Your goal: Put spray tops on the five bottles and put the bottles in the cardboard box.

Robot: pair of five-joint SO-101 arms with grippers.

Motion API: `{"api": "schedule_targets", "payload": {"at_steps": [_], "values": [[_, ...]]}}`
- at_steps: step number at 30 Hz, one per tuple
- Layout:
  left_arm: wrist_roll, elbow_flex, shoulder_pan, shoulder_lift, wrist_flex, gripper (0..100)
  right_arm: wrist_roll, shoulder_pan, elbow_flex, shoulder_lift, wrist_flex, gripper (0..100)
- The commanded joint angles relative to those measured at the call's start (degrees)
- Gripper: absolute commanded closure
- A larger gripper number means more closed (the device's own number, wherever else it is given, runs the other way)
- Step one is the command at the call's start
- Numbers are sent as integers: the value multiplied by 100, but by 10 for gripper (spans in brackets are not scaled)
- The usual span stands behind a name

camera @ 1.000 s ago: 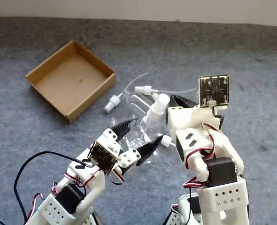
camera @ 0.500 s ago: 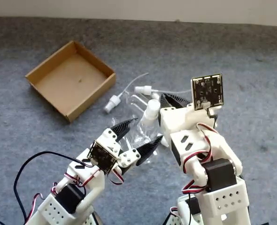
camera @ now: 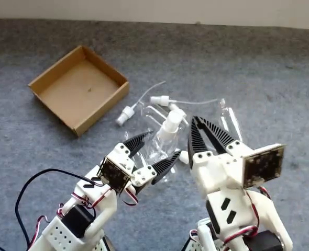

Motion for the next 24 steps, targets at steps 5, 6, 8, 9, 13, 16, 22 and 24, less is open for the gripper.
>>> {"api": "schedule_targets", "payload": {"at_steps": [5, 6, 8, 9, 13, 16, 22, 24], "values": [[44, -558, -558, -92, -176, 853, 396, -4, 725, -488, -189, 995], [26, -646, -760, -92, -176, 853, 396, -4, 831, -602, -198, 995], [44, -787, -1165, -92, -176, 853, 396, -4, 1024, -813, -198, 995], [53, -804, -1270, -92, -167, 853, 396, -4, 1121, -910, -207, 995], [35, -813, -1323, -48, -167, 853, 387, -31, 1481, -1138, -277, 995], [18, -1138, -1367, -31, -167, 853, 387, -31, 1930, -1270, -681, 995], [18, -1754, -1807, 84, -132, 853, 387, -40, 2765, -1613, -1305, 995], [0, -1938, -1815, 444, -132, 853, 387, -40, 3029, -1666, -1446, 995]]}}
